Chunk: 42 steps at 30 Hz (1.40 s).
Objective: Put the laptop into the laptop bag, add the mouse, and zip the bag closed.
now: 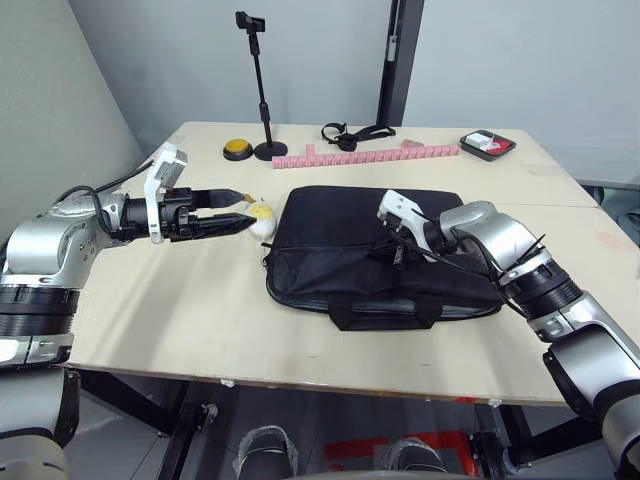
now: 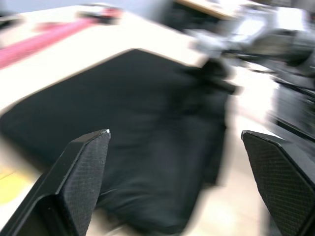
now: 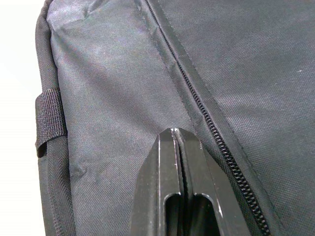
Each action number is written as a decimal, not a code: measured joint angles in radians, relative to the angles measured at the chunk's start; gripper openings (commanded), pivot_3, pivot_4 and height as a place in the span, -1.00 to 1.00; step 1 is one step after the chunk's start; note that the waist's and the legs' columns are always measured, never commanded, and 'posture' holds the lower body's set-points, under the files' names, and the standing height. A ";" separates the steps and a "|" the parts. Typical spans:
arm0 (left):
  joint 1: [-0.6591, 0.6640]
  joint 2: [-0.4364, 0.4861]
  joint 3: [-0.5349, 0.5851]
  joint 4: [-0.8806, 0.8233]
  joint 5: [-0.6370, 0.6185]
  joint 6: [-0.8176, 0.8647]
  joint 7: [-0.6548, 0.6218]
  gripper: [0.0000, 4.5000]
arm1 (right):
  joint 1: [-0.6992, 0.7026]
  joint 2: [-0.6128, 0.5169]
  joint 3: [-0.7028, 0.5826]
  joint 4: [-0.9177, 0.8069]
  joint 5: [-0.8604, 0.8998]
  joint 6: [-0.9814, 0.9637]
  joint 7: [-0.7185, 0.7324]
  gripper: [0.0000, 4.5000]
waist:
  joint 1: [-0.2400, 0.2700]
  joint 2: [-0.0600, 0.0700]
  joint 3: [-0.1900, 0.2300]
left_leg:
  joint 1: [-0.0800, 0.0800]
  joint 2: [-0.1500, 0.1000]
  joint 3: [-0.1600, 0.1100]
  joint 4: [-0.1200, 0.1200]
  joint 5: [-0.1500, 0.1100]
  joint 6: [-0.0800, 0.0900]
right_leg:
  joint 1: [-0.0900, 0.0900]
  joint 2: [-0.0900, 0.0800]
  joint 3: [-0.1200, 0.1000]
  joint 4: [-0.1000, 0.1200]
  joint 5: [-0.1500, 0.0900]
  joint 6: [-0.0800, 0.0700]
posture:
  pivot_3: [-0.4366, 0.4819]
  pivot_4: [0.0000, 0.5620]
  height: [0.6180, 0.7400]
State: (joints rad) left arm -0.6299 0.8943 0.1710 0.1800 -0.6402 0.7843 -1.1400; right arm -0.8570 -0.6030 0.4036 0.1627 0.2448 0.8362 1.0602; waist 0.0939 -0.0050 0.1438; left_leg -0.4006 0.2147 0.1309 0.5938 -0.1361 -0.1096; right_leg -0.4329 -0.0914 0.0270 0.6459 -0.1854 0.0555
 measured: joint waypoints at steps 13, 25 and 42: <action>-0.003 -0.089 0.132 0.082 0.008 0.167 0.304 1.00 | 0.010 0.004 -0.001 0.012 -0.017 -0.010 0.000 -0.97 | 0.009 -0.004 -0.003 | -0.002 0.000 -0.001 0.000 0.000 -0.001 | 0.001 -0.001 -0.002 -0.002 -0.001 0.000 | -0.05 -0.47 0.98; -0.395 -0.305 -0.040 0.853 0.299 -0.166 0.360 1.00 | 0.029 0.004 -0.005 -0.040 -0.039 0.018 -0.012 -0.97 | 0.011 -0.005 -0.004 | -0.004 0.000 -0.003 -0.001 0.003 -0.002 | 0.001 0.000 -0.003 -0.007 0.000 0.001 | -0.05 -0.47 0.98; -0.475 -0.394 -0.025 1.075 0.408 -0.290 0.333 -0.46 | 0.047 0.001 -0.010 -0.077 -0.039 0.052 -0.049 -1.00 | 0.013 -0.005 -0.004 | -0.004 0.000 -0.004 -0.004 0.002 -0.002 | 0.004 0.000 -0.005 -0.013 0.000 0.001 | -0.05 -0.47 0.98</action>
State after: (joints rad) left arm -1.1046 0.5007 0.1458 1.2552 -0.2318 0.4945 -0.8073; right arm -0.8103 -0.6015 0.3938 0.0853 0.2054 0.8887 1.0109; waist 0.1068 -0.0104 0.1398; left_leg -0.4042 0.2146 0.1269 0.5902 -0.1338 -0.1117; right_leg -0.4287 -0.0919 0.0224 0.6329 -0.1855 0.0567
